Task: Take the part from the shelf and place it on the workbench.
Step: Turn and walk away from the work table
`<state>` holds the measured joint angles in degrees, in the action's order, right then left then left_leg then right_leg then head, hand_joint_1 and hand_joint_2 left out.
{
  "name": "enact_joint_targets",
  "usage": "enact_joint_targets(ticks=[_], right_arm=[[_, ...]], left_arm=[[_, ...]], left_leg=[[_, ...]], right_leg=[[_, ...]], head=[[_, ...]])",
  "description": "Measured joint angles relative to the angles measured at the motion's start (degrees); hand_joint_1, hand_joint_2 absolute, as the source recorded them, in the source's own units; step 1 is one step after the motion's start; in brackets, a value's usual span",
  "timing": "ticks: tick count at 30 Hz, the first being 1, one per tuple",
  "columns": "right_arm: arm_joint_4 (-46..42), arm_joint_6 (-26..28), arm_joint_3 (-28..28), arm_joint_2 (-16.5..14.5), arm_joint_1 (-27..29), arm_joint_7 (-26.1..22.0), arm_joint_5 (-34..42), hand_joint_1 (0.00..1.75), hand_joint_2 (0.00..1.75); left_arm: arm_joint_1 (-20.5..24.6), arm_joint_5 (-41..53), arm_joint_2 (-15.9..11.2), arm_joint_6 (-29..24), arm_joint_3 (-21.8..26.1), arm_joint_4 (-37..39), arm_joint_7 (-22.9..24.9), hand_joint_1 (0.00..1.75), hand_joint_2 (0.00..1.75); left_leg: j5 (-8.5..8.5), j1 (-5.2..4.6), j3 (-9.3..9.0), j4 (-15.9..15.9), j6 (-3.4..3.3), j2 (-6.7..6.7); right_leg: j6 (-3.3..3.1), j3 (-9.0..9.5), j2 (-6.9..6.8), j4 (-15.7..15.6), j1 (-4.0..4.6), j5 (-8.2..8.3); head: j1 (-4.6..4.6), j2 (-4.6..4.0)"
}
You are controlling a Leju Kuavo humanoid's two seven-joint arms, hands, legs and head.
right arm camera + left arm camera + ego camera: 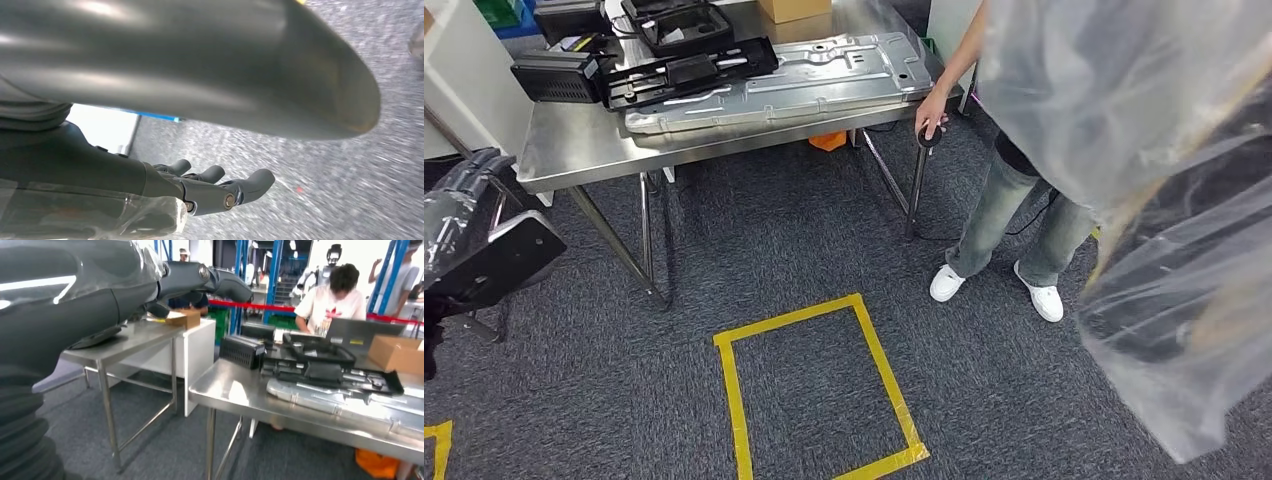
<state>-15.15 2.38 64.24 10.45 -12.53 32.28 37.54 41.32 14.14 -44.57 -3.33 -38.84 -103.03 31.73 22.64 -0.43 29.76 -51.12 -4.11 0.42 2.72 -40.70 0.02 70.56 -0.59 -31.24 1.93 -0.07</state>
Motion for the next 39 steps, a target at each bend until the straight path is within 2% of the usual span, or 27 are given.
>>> enact_joint_targets(ticks=[1, 2, 4, 6, 7, 9, 10, 12, 14, 15, 16, 17, 18, 20, 22, 24, 26, 27, 29, 30, 31, 32, 33, 34, 36, 37, 39], right_arm=[[0.0, 0.0, 0.0, 0.0, 0.0, 0.0, -0.1, 0.00, 0.00], [0.0, 0.0, 0.0, 0.0, 0.0, 0.0, -0.2, 0.00, 0.00], [0.0, 0.0, 0.0, 0.0, -0.1, 0.0, -0.3, 0.00, 0.00], [0.0, 0.0, 0.0, 0.1, -0.3, 0.0, -0.4, 0.00, 0.00], [0.0, 0.0, 0.0, 0.1, -0.3, 0.0, -0.4, 0.00, 0.00], [0.0, 0.0, 0.0, 0.1, -0.3, -0.1, -0.4, 0.00, 0.00], [0.0, 0.0, 0.0, 0.0, -0.3, -0.1, -0.5, 0.00, 0.00], [0.0, 0.0, -0.1, 0.0, -0.3, -0.1, -0.5, 0.00, 0.00], [0.0, 0.0, -0.1, 0.0, -0.3, -0.1, -0.5, 0.00, 0.00], [0.0, 0.0, -0.1, 0.0, -0.3, -0.1, -0.5, 0.00, 0.00], [0.0, 0.0, -0.1, 0.0, -0.3, -0.1, -0.5, 0.00, 0.00], [0.0, 0.0, -0.1, 0.0, -0.3, -0.1, -0.5, 0.00, 0.00], [0.0, 0.0, -0.1, -0.1, -0.3, -0.1, -0.6, 0.00, 0.00], [0.0, 0.0, -0.1, -0.1, -0.3, -0.1, -0.7, 0.00, 0.00], [0.0, 0.0, -0.1, -0.1, -0.3, -0.1, -1.1, 0.00, 0.00], [0.0, 0.0, -0.1, -0.1, -0.4, -0.1, -1.7, 0.00, 0.00], [0.0, 0.0, -0.1, -0.1, -0.3, -0.1, -2.5, 0.00, 0.00], [0.0, 0.0, -0.1, -0.1, -0.2, -0.1, -2.8, 0.00, 0.00], [0.0, 0.0, -0.1, -0.2, -0.2, -0.1, -3.1, 0.00, 0.87], [0.0, 0.0, -0.1, -0.2, -0.2, -0.1, -3.2, 0.00, 1.31], [0.0, 0.0, -0.1, -0.2, -0.1, -0.1, -3.2, 0.00, 1.75], [0.0, 0.0, -0.1, -0.2, -0.1, -0.1, -3.0, 0.00, 1.75], [0.0, 0.0, -0.1, -0.2, -0.1, -0.1, -2.9, 0.00, 1.75], [0.0, 0.0, -0.1, -0.2, -0.1, -0.1, -2.8, 0.00, 1.75], [0.0, 0.0, -0.1, -0.2, -0.2, -0.1, -2.6, 0.00, 1.75], [0.0, 0.0, -0.2, -0.2, -0.2, -0.1, -2.6, 0.00, 1.75], [0.0, 0.0, -0.3, -0.2, -0.3, -0.1, -2.6, 0.00, 1.75]], left_arm=[[-0.1, -0.1, 0.0, 0.0, 0.0, 0.0, 0.0, 0.00, 1.75], [-0.2, -0.2, 0.0, 0.0, 0.0, 0.0, 0.0, 0.00, 1.75], [-0.2, -0.3, 0.0, 0.0, 0.1, 0.0, 0.0, 0.00, 1.75], [-0.2, -0.3, 0.0, 0.0, 0.3, 0.0, 0.0, 0.00, 1.75], [-0.1, -0.3, 0.0, -0.1, 0.4, 0.0, 0.0, 0.00, 1.75], [-0.1, -0.3, 0.0, -0.1, 0.4, 0.0, 0.0, 0.00, 1.75], [-0.1, -0.3, 0.0, -0.1, 0.3, 0.0, 0.0, 0.00, 1.75], [-0.1, -0.3, 0.0, -0.1, 0.4, 0.0, 0.0, 0.00, 1.75], [-0.1, -0.2, 0.0, -0.1, 0.3, 0.0, 0.0, 0.00, 1.75], [-0.2, -0.2, 0.0, -0.1, 0.2, 0.0, 0.0, 0.00, 1.75], [-0.2, -0.2, 0.0, -0.1, 0.2, 0.0, 0.0, 0.00, 1.75], [-0.3, -0.2, 0.0, -0.1, 0.2, 0.0, 0.0, 0.00, 1.75], [-0.3, -0.2, 0.0, -0.1, 0.2, 0.0, 0.0, 0.00, 1.75], [0.0, -0.1, 0.0, -0.1, 0.3, 0.0, -0.1, 0.00, 1.75], [0.3, 0.0, 0.0, -0.1, 0.3, 0.1, -0.2, 0.00, 0.87], [0.3, 0.1, 0.0, -0.1, 0.3, 0.1, -0.3, 0.00, 0.00], [0.2, 0.1, 0.0, -0.1, 0.2, 0.1, -0.5, 0.00, 0.00], [0.2, 0.1, 0.0, -0.2, 0.2, 0.1, -0.5, 0.00, 0.44], [0.0, 0.1, 0.0, -0.3, 0.2, 0.1, -0.6, 0.00, 1.31], [-0.3, 0.1, 0.0, -0.3, 0.2, 0.1, -0.7, 0.00, 1.75], [-0.5, 0.1, 0.0, -0.3, 0.2, 0.1, -0.7, 0.00, 1.75], [-0.8, 0.1, 0.0, -0.3, 0.2, 0.1, -0.7, 0.00, 1.75], [-0.9, 0.1, 0.0, -0.4, 0.2, 0.1, -0.6, 0.00, 1.75], [-1.0, 0.1, 0.0, -0.4, 0.3, 0.1, -0.6, 0.00, 1.75], [-1.0, 0.1, 0.0, -0.4, 0.5, 0.1, -0.6, 0.00, 1.75], [-1.0, 0.1, 0.0, -0.5, 0.5, 0.1, -0.6, 0.00, 1.75], [-1.1, 0.1, 0.0, -0.5, 0.6, 0.1, -0.6, 0.00, 1.75]], left_leg=[[-0.54, -0.08, 0.69, -0.1, 0.01, 0.00], [-1.02, -0.14, 1.37, -0.3, 0.06, -0.01], [-1.66, -0.24, 2.62, -0.9, 0.30, -0.03], [-2.16, -0.36, 3.46, -1.6, 0.75, 0.02], [-2.45, -0.38, 3.70, -1.8, 1.04, 0.06], [-2.87, -0.29, 4.01, -2.1, 1.68, 0.07], [-2.13, -0.20, 4.43, -2.8, 2.07, 0.04], [2.13, 0.18, 6.29, -7.5, 2.96, -0.04], [7.37, 0.63, 8.79, -15.6, 3.70, -0.04], [8.61, 0.82, 9.45, -18.8, 3.92, -0.04], [8.59, 0.98, 9.28, -20.3, 4.07, -0.04], [7.54, 1.13, 8.06, -19.6, 4.15, -0.04], [6.02, 1.26, 5.83, -16.8, 4.18, -0.04], [4.09, 1.28, -0.26, -8.1, 3.97, -0.10], [4.15, 0.99, -3.87, -2.1, 3.37, -0.20], [3.95, 0.80, -3.59, -1.0, 2.48, -0.20], [3.10, 0.83, -2.59, -1.0, 1.50, -0.15], [2.62, 0.85, -2.17, -0.9, 1.03, -0.12], [1.80, 0.54, -1.21, -0.9, 0.49, -0.10], [1.38, 0.37, -0.72, -1.0, 0.36, -0.10], [1.00, 0.22, -0.24, -1.0, 0.32, -0.11], [0.67, 0.11, 0.19, -1.1, 0.34, -0.14], [0.41, 0.04, 0.54, -1.1, 0.39, -0.17], [0.22, 0.00, 0.78, -1.3, 0.50, -0.19], [-0.07, -0.17, 1.11, -1.5, 0.86, -0.20], [-0.22, -0.23, 1.25, -1.7, 1.10, -0.17], [-0.52, -0.27, 1.50, -1.8, 1.66, -0.13]], right_leg=[[-0.01, 0.52, 0.00, 1.1, 0.01, 0.64], [-0.07, 2.21, 0.00, -0.2, 0.03, 2.18], [-0.39, 8.11, 0.00, -7.9, 0.15, 4.45], [-0.86, 12.92, 0.01, -15.3, 0.39, 4.14], [-1.10, 13.80, 0.01, -16.9, 0.52, 3.67], [-1.78, 13.48, -0.03, -17.3, 0.43, 4.10], [-2.12, 13.12, -0.11, -17.3, 0.33, 4.50], [-2.73, 12.15, -0.33, -17.3, 0.11, 5.55], [-2.93, 10.80, -0.43, -17.3, 0.13, 6.59], [-2.91, 10.08, -0.44, -17.2, 0.14, 7.11], [-2.86, 9.36, -0.45, -17.2, 0.13, 7.64], [-2.76, 8.66, -0.44, -17.2, 0.12, 8.15], [-2.62, 8.00, -0.43, -17.1, 0.10, 8.65], [-2.16, 7.01, -0.37, -17.0, 0.18, 9.54], [-1.49, 6.24, -0.31, -17.0, 0.31, 10.53], [-0.79, 5.37, -0.29, -16.9, 0.24, 11.34], [-0.30, 4.11, -0.20, -15.0, 0.08, 9.59], [-0.19, 3.07, -0.16, -12.3, 0.01, 7.32], [-0.13, 0.39, -0.13, -4.1, -0.03, 2.12], [-0.13, -0.59, -0.12, -0.5, -0.03, 0.73], [-0.17, -0.75, -0.12, 1.5, -0.02, 0.62], [-0.26, 0.31, -0.12, 1.1, 0.00, 1.63], [-0.40, 2.54, -0.12, -1.6, 0.02, 3.10], [-0.63, 5.67, -0.11, -5.9, 0.07, 4.38], [-1.02, 11.00, -0.09, -14.0, 0.32, 5.12], [-1.19, 12.24, -0.09, -16.1, 0.43, 4.89], [-1.60, 12.39, -0.12, -17.1, 0.38, 4.83]], head=[[0.01, 0.00], [0.01, 0.00], [0.01, 0.00], [-0.04, 0.00], [-0.05, 0.00], [-0.07, 0.00], [-0.08, 0.00], [-0.13, 0.00], [-0.14, 0.00], [-0.14, 0.00], [-0.14, 0.00], [-0.14, 0.00], [-0.14, 0.00], [-0.13, 0.00], [-0.09, 0.00], [-0.06, 0.00], [-0.03, 0.00], [-0.01, 0.00], [0.01, 0.00], [0.01, 0.00], [0.00, 0.00], [-0.01, 0.00], [-0.01, 0.00], [-0.01, 0.00], [-0.02, 0.00], [-0.03, 0.00], [-0.05, 0.00]])
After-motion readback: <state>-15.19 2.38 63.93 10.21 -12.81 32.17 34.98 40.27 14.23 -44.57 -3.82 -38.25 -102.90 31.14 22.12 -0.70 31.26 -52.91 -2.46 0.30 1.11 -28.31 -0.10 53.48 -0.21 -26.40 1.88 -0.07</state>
